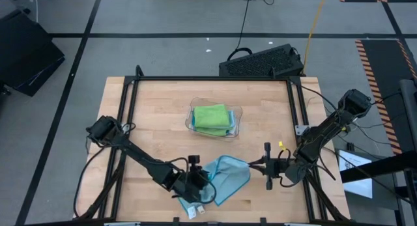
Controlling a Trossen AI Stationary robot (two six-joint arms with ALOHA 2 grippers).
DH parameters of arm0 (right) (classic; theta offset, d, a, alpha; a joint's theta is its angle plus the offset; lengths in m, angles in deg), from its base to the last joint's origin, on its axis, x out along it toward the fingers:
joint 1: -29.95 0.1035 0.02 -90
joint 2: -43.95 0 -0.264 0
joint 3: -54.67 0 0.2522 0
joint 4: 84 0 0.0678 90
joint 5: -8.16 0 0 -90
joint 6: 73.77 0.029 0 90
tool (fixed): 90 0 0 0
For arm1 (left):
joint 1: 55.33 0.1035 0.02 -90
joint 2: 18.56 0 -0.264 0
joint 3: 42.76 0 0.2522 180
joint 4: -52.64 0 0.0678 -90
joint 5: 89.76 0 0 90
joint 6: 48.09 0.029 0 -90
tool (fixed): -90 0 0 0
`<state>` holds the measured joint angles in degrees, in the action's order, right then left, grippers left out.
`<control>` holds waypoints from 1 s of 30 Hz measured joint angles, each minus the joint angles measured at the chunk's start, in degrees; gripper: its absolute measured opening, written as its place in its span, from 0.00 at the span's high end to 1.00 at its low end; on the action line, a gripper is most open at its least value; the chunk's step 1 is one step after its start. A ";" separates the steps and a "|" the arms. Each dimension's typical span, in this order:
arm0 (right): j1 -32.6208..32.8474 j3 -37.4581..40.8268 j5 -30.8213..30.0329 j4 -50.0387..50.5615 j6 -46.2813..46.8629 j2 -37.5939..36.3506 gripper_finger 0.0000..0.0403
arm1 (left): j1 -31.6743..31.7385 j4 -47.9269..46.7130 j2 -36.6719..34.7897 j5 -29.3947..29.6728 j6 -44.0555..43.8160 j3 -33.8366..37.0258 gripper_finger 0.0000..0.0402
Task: Fold microfiber towels
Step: Fold the blue microfiber cloth
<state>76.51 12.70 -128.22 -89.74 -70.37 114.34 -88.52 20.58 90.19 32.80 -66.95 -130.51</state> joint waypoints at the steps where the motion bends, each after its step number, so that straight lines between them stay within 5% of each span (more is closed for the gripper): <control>1: 0.00 0.00 0.01 -0.01 0.00 0.00 0.99 | 0.11 0.36 0.00 -0.80 1.13 0.01 0.70; 8: 0.00 0.00 0.01 0.02 0.37 0.00 0.99 | 0.49 3.42 0.00 -3.28 5.11 0.02 0.97; 13: 0.02 0.00 0.12 2.44 1.12 0.00 0.99 | 0.43 1.96 0.00 -0.93 3.86 0.02 0.98; 22: 0.04 0.02 8.58 7.43 12.48 0.04 0.97 | -0.14 -12.91 -1.56 10.90 -13.59 0.07 0.99; 26: 0.02 0.04 12.76 9.33 17.35 0.04 0.88 | -0.44 -12.86 -1.62 12.38 -14.45 0.07 0.99; 30: 0.04 0.04 25.42 13.58 28.73 0.04 0.72 | -1.41 -12.71 -1.62 12.56 -14.80 0.07 0.99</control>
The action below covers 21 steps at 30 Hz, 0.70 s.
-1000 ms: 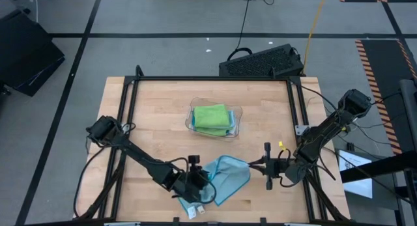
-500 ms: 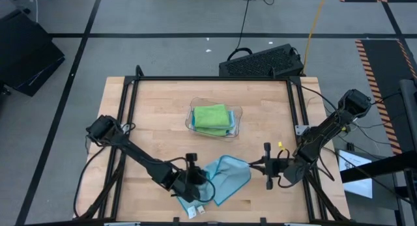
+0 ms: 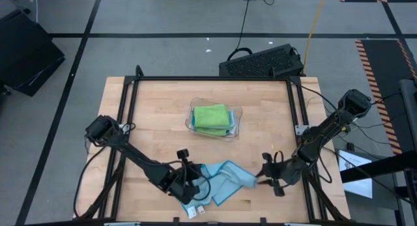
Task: Fold microfiber towels
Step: Fold the blue microfiber cloth
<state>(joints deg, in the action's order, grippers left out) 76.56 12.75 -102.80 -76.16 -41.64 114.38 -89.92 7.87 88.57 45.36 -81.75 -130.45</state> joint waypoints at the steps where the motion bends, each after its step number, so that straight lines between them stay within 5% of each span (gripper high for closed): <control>1: 0.00 0.00 3.14 1.09 3.14 0.00 0.68 | -0.35 0.04 0.00 0.19 -0.01 0.00 0.98; 6: 0.00 0.00 12.01 5.12 16.40 0.00 0.52 | -1.25 1.49 0.00 1.26 0.98 -0.02 0.99; 12: 0.00 0.61 7.61 9.54 25.28 0.00 0.41 | -1.22 1.83 0.00 1.38 1.00 -0.02 0.98; 21: 0.22 13.92 6.85 -7.90 41.21 -0.33 0.36 | -1.24 3.98 -0.01 1.38 1.95 -0.04 0.99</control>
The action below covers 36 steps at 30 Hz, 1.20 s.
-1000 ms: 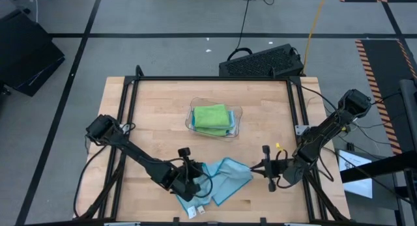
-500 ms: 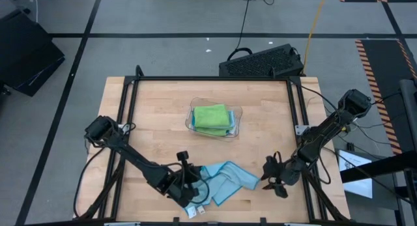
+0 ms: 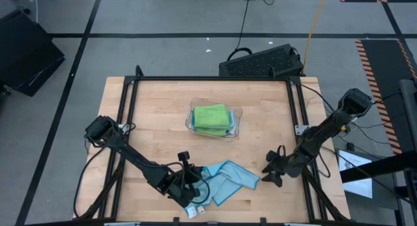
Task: Fold microfiber towels
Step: Fold the blue microfiber cloth
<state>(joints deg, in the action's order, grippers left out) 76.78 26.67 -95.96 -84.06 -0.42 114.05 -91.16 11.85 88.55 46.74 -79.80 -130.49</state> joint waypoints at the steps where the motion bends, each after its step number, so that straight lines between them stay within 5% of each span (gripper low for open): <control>1: 0.32 1.78 -0.84 -4.46 1.00 0.12 0.36 | 0.01 0.17 -0.01 -0.02 0.13 0.00 0.99; 6: 0.58 5.78 0.93 -15.71 5.86 0.20 0.35 | 0.01 0.34 -0.01 -0.17 0.57 0.00 0.98; 17: -2.93 -3.70 4.72 6.96 10.51 2.19 0.35 | 0.22 0.69 -0.01 -0.35 2.00 0.00 0.99; 22: -4.53 -7.47 4.00 8.67 6.05 6.39 0.36 | 0.21 0.75 -0.01 -0.35 2.24 0.00 0.98; 36: -5.51 -12.00 -3.90 7.84 -1.66 17.35 0.67 | 0.19 0.77 -0.01 -0.41 1.95 0.00 0.98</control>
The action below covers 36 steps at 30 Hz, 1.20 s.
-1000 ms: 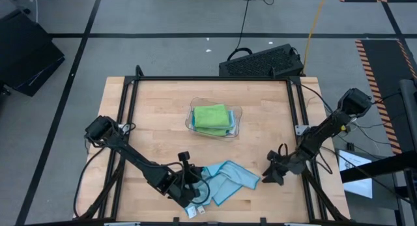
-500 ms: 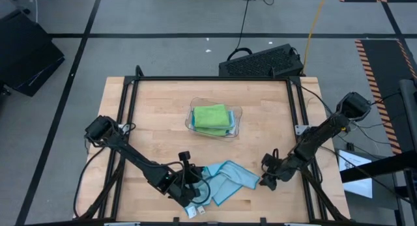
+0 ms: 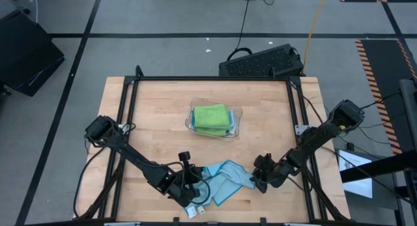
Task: Fold microfiber towels
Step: Fold the blue microfiber cloth
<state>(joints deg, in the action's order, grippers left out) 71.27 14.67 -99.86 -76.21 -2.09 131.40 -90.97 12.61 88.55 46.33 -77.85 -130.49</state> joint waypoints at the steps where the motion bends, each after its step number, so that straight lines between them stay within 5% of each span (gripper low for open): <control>1: 0.06 0.00 0.01 0.11 0.00 0.32 0.71 | -0.03 0.00 -0.01 -0.03 -0.02 0.00 0.97; 8: 1.20 0.74 -1.64 0.44 -3.81 0.46 0.97 | -0.03 -0.02 0.00 0.07 -0.10 0.00 0.98; 18: -0.45 1.03 -9.45 6.65 -17.49 -9.67 0.99 | -0.51 0.75 -3.77 4.30 7.21 -2.85 0.99; 24: -0.39 -6.68 -24.04 21.36 -31.56 -21.83 0.99 | -1.14 1.14 -9.80 14.79 13.21 -4.43 0.98; 30: 0.00 -15.15 -35.33 21.98 -53.44 -28.55 1.00 | -1.35 6.10 -14.66 24.04 18.40 -4.55 0.99; 33: 0.47 -17.14 -34.74 17.91 -60.61 -30.44 0.99 | -2.49 11.72 -15.84 19.00 23.45 -4.55 0.98; 36: 1.75 -18.06 -21.72 16.85 -63.12 -31.58 0.99 | -4.39 20.15 -15.74 5.98 29.58 -4.48 0.99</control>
<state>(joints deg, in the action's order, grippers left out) 73.01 -3.38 -121.58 -59.36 -65.20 99.82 -95.36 32.77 72.80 52.30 -48.27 -134.97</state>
